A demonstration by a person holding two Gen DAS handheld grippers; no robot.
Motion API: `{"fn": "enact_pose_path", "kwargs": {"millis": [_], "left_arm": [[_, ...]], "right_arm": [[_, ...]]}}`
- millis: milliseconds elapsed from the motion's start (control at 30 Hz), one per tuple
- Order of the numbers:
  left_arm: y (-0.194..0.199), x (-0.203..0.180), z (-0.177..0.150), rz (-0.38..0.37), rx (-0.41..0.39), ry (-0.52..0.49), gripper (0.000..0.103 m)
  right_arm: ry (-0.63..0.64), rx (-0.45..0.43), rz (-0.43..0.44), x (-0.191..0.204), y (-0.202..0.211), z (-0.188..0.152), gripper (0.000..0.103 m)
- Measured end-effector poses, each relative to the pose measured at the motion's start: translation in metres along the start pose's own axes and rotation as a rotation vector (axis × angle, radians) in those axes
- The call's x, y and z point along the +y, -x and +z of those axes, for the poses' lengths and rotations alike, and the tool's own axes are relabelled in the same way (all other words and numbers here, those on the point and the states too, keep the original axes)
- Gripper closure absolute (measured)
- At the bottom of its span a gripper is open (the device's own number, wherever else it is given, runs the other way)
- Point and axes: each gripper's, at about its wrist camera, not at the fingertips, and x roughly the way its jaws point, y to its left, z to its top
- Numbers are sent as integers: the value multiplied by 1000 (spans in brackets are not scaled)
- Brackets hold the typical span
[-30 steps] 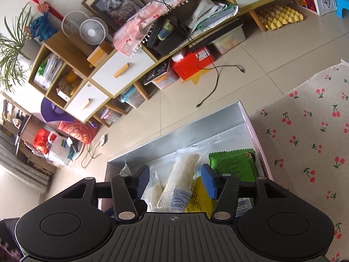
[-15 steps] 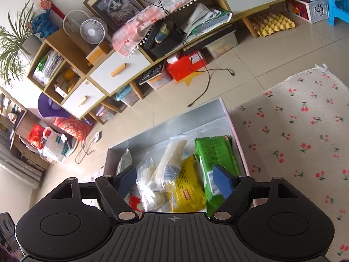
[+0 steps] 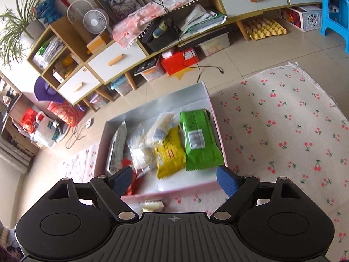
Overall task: Organize snacks
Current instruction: 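Move both tools back over the remaining snack pile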
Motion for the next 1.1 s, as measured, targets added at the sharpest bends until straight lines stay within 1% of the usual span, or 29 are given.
{"fn": "enact_pose_path", "kwargs": {"millis": [333, 600, 733, 833, 933, 1000, 1100], "left_arm": [[25, 3, -28, 42, 14, -16, 1], [44, 4, -42, 63, 33, 11, 0], [50, 3, -53, 71, 32, 5, 0], [54, 6, -62, 66, 16, 19, 0], [56, 9, -69, 59, 25, 32, 0], [58, 10, -73, 57, 27, 23, 0], [61, 13, -80, 74, 17, -3, 0]], "right_arm": [[78, 5, -55, 4, 33, -31, 17], [117, 4, -88, 7, 47, -50, 16], [137, -6, -87, 7, 52, -62, 16], [171, -20, -87, 6, 53, -73, 16], [214, -2, -91, 6, 53, -81, 16], [224, -5, -77, 4, 55, -85, 16], [234, -7, -63, 0, 57, -89, 16]]}}
